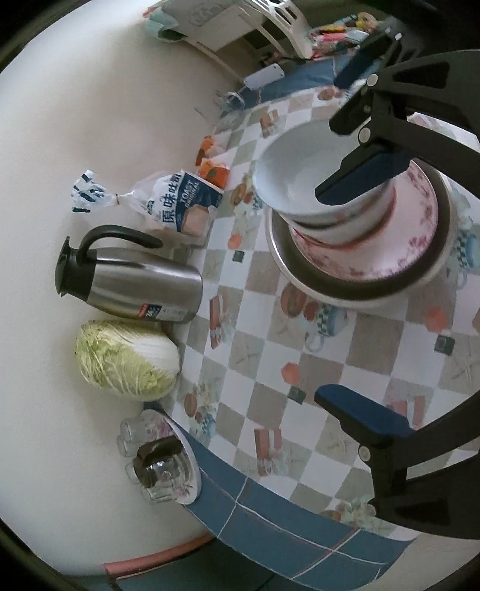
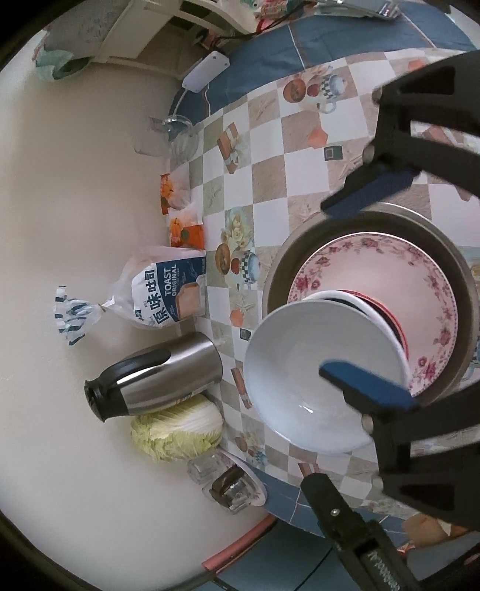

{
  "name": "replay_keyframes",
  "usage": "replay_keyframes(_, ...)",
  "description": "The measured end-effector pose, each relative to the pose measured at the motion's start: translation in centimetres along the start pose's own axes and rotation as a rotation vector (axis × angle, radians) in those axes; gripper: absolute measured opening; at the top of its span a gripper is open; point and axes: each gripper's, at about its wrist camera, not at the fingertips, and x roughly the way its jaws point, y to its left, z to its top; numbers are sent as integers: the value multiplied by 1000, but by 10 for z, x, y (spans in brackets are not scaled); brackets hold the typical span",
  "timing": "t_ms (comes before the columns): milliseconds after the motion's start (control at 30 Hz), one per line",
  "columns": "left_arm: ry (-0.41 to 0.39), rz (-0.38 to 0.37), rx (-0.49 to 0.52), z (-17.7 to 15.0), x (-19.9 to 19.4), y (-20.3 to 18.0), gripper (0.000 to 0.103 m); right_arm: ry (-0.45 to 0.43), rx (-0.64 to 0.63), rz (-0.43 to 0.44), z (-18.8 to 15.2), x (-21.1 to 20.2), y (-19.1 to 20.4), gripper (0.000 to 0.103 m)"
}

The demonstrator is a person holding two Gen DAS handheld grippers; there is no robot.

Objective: Organize plates and bowls
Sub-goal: 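Lower the round bowl into the square bowl and open both tools, then lift both tools away from the stacked bowls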

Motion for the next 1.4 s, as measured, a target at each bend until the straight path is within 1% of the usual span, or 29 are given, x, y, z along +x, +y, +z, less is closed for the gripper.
replay_keyframes(33, 4, 4, 1, -3, 0, 2, 98, -5, -6, -1, -3, -2, 1, 101)
replay_keyframes(67, 7, 6, 2, -6, 0, 4, 98, -11, -10, -3, -5, -4, 2, 103)
replay_keyframes(200, 7, 34, -15, -17, -4, 15, 98, -36, -29, -22, -17, -16, 5, 103)
replay_keyframes(333, -21, 39, -27, -24, -13, 23, 98, -47, -30, -36, -31, -23, 4, 103)
replay_keyframes(500, -49, 114, 25, -35, -22, 23, 98, -15, -41, -57, -52, -20, 1, 103)
replay_keyframes(600, -18, 109, 41, -43, -18, 25, 98, 7, -45, -67, -60, -18, 0, 103)
replay_keyframes(733, 32, 141, 78, -55, -7, 28, 98, 14, -49, -81, -66, -19, -2, 103)
replay_keyframes(767, 44, 142, 78, -57, -5, 29, 98, 16, -49, -87, -66, -19, -2, 103)
replay_keyframes(900, 79, 105, 68, -59, 3, 30, 98, 26, -47, -93, -67, -17, -4, 103)
replay_keyframes(1067, 99, 109, 104, -61, 9, 23, 98, 37, -51, -96, -68, -15, -6, 103)
replay_keyframes(1267, 123, 70, 98, -62, 14, 23, 98, 47, -51, -106, -69, -12, -11, 103)
replay_keyframes(1400, 122, 75, 114, -63, 14, 18, 98, 55, -54, -109, -70, -10, -12, 103)
